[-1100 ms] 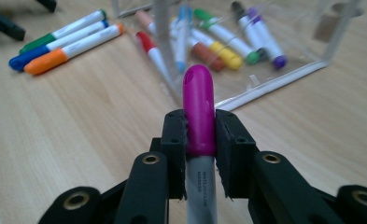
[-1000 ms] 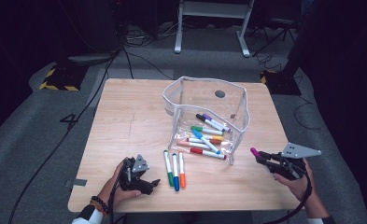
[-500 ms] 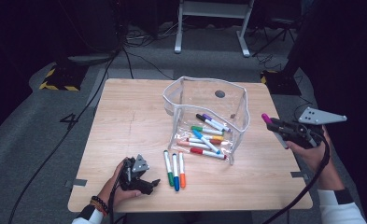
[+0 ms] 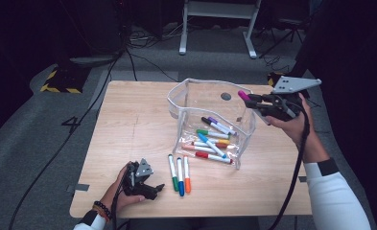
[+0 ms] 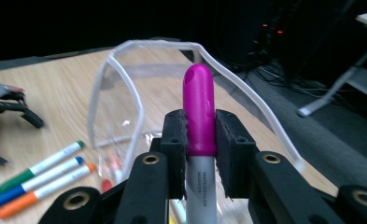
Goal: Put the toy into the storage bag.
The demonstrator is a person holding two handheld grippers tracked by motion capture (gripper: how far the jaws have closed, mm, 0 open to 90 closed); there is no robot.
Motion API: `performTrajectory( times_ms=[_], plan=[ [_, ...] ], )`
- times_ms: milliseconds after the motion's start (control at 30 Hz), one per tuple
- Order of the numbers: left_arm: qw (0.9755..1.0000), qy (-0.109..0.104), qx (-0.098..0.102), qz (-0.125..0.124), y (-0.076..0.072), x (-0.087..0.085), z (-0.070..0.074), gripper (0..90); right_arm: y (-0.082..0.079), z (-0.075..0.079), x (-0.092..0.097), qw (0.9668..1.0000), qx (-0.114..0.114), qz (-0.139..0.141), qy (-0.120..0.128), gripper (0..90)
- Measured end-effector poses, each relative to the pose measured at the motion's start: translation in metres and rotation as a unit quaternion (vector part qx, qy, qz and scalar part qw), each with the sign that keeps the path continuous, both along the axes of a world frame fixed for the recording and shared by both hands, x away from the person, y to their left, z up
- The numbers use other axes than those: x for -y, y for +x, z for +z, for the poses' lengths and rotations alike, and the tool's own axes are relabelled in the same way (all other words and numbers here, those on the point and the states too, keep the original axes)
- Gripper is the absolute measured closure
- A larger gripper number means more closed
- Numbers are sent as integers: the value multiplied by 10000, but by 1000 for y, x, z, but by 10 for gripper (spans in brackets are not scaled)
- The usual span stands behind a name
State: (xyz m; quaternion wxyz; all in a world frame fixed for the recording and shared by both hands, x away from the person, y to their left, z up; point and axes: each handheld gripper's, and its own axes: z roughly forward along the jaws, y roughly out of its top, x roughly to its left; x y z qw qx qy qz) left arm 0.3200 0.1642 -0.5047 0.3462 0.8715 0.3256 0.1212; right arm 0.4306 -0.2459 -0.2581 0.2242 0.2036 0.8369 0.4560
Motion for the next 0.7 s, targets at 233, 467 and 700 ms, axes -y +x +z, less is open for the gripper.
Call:
performTrajectory(
  times_ms=[233,467,700],
  plan=[
    [10000,0,0,1,0,0,0,101,20,-1,-34,9992,-242,160,-277,744],
    [10000,1,-3,-22,0,0,0,101,40,-17,-63,9947,-675,285,-719,744],
    [10000,2,-2,-23,0,0,0,101,52,-38,-81,9811,-1217,315,-1470,744]
  ],
)
